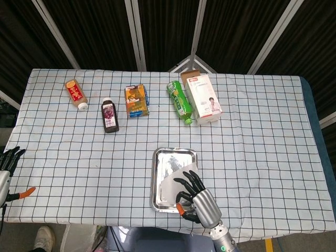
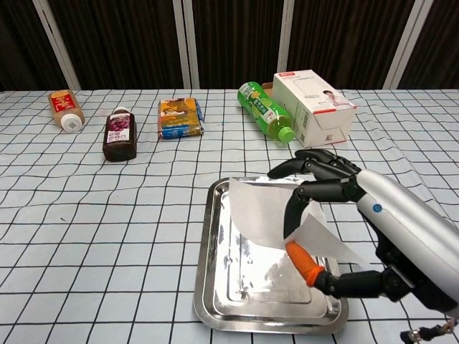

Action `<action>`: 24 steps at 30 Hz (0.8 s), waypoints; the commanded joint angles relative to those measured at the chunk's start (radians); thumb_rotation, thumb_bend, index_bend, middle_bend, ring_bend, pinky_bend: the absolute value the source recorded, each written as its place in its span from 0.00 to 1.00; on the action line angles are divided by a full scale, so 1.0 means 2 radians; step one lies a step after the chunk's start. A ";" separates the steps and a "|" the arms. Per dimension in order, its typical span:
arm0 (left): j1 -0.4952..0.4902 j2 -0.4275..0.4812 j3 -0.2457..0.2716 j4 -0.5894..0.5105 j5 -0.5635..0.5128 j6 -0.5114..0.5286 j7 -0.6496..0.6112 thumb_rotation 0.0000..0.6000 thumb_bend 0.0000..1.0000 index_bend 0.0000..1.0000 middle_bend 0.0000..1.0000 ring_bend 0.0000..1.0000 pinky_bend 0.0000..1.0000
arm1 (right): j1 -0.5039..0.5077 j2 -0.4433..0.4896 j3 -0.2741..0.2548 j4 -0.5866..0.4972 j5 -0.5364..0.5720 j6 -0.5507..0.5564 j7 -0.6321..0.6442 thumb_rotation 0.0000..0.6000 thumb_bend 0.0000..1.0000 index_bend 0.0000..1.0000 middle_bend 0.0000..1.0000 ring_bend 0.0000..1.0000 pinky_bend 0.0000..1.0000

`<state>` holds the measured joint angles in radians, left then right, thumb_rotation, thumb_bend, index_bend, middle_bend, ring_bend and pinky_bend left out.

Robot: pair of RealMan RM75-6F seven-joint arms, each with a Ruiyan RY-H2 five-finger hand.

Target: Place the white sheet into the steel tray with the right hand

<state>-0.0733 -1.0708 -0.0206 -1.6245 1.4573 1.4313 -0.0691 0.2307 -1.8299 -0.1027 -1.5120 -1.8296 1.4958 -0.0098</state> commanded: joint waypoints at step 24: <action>-0.001 0.004 -0.007 -0.001 -0.016 -0.006 -0.004 1.00 0.00 0.00 0.00 0.00 0.00 | 0.067 0.025 0.015 0.011 -0.089 0.015 0.059 1.00 0.55 0.71 0.25 0.08 0.00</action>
<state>-0.0747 -1.0626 -0.0341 -1.6259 1.4254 1.4194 -0.0764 0.3616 -1.7768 -0.0763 -1.4863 -2.0045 1.5246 0.1111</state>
